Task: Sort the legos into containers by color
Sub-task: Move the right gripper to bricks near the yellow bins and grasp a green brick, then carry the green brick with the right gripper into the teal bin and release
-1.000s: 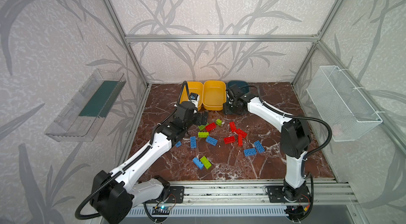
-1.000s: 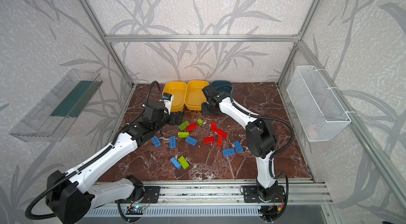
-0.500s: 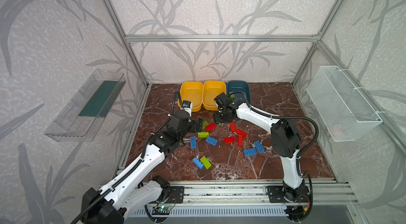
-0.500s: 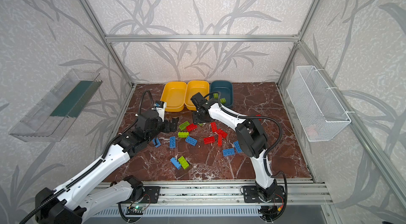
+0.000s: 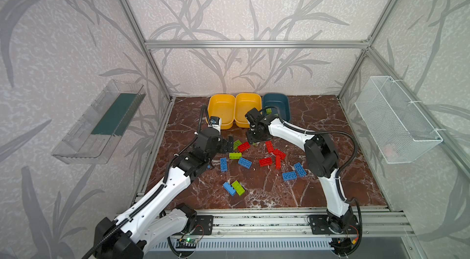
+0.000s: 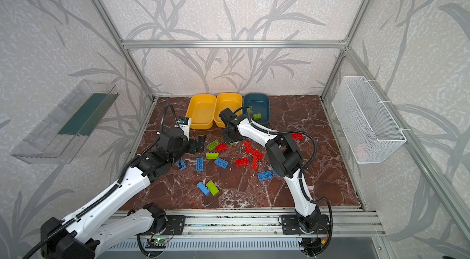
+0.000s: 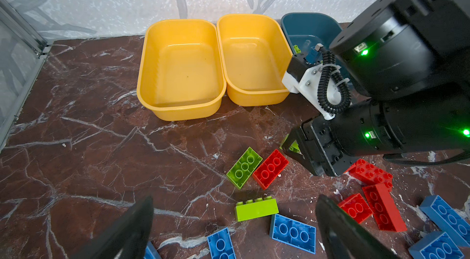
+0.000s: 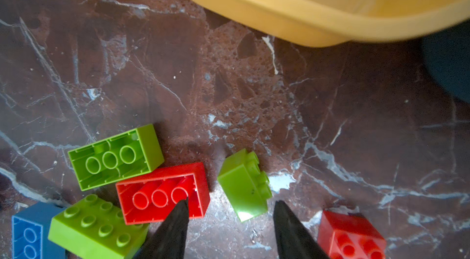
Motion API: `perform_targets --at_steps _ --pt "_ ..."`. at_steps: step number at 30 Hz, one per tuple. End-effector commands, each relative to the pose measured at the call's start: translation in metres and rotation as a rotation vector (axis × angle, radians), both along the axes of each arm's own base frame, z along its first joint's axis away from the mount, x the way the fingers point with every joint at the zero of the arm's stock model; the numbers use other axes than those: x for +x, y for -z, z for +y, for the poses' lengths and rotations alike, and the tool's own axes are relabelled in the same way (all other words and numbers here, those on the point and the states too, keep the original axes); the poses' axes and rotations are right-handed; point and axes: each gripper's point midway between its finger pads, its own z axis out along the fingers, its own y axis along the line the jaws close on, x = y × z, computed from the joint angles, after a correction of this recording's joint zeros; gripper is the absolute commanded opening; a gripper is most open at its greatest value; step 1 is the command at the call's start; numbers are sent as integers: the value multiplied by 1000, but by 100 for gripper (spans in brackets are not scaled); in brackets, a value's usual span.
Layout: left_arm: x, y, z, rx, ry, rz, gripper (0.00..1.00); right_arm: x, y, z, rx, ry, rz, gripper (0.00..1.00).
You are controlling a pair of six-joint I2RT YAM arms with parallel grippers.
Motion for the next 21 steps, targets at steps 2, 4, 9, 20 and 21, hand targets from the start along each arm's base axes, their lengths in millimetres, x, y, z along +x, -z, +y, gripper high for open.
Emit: perform_targets --at_steps 2,4,9,20,21 --pt "6 -3 0 7 -15 7 99 2 17 -6 -44 -14 14 50" --pt "8 -3 -2 12 -9 11 99 4 20 -6 -45 -12 14 49" --pt "14 -4 -7 14 1 9 99 7 26 -8 -51 -19 11 44" --pt "26 -7 -18 18 25 13 99 11 31 -16 -68 -9 10 34" --pt "27 -7 -18 19 28 11 99 11 31 -17 -70 -8 11 33"
